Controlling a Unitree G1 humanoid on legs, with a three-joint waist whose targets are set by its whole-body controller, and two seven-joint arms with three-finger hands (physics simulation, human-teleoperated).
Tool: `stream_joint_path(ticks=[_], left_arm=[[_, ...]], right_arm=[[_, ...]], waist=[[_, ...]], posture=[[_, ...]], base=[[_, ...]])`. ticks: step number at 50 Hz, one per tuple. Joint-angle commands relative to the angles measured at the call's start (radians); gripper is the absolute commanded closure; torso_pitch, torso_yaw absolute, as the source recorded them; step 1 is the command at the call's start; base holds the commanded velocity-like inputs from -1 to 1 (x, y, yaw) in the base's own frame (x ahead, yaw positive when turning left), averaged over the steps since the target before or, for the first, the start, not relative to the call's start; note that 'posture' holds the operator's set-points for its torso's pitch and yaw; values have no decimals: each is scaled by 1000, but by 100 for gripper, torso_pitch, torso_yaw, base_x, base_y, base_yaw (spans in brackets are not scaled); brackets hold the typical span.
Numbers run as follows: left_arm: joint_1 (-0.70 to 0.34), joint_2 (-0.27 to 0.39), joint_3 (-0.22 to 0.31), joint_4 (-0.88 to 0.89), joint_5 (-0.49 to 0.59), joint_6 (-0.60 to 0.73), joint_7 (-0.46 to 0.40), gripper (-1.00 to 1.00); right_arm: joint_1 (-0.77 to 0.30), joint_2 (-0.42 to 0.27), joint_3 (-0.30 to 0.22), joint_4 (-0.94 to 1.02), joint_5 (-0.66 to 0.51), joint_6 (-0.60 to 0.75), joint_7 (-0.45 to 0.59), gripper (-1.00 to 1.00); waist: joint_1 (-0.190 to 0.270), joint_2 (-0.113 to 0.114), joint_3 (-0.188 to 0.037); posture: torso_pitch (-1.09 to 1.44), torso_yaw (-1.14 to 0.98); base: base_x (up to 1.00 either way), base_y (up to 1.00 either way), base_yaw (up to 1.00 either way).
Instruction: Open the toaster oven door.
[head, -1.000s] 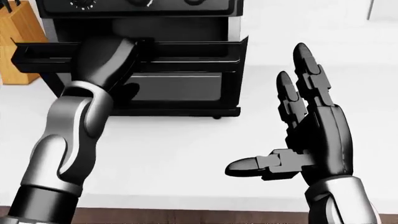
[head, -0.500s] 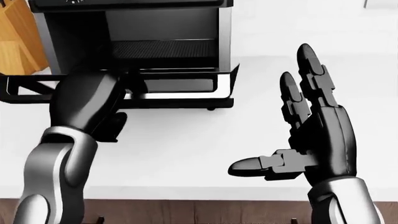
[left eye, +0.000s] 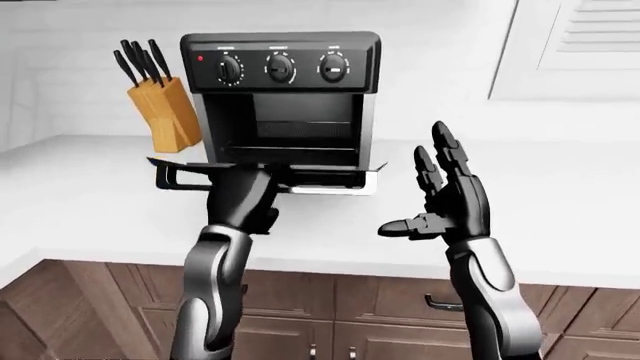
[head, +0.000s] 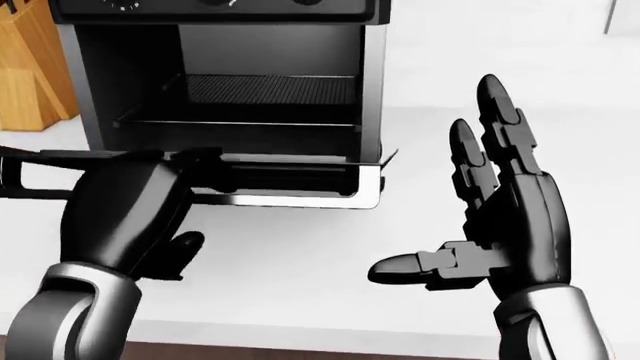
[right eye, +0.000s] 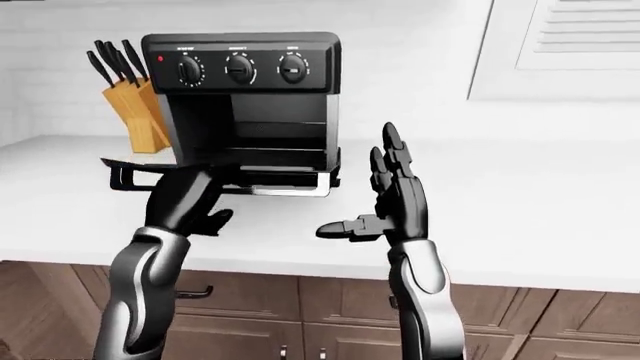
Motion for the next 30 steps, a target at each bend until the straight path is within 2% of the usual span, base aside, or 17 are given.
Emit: stream_joint_path(ticks=[1,2,7,19,26,30], left_arm=[[2,-4,-15,5,-12,-8,-41,-30],[14,-4,-15,-2,-13,-10,-39,-42],[52,-7,-18,-19,-11,-18,-36,-55],[132,-17,-23,-96,-10,-30,-48,-51],[227,-23,-23,-182,-18,-40,-47,-49],[263,-21,-17,-170,-30,-54,-22,-48]], right_arm=[[-24,-2,0,-32,3,-36,4,-100],[-23,-2,0,-35,3,-34,3,-100],[-21,-2,0,-41,3,-31,2,-100],[-16,-2,-1,-63,7,-14,-2,-100],[-20,-3,-3,-71,8,-2,-6,-100],[-19,-3,-3,-76,9,3,-8,-100]], waist=[[-5,-3,6],[-4,-3,6],[-1,-5,11],[-3,-5,20],[-3,-3,21],[-1,-2,21]], posture=[[-41,0],[-41,0],[-41,0],[-41,0],[-41,0],[-41,0]], base=[[0,0,0],[0,0,0],[0,0,0],[0,0,0],[0,0,0],[0,0,0]])
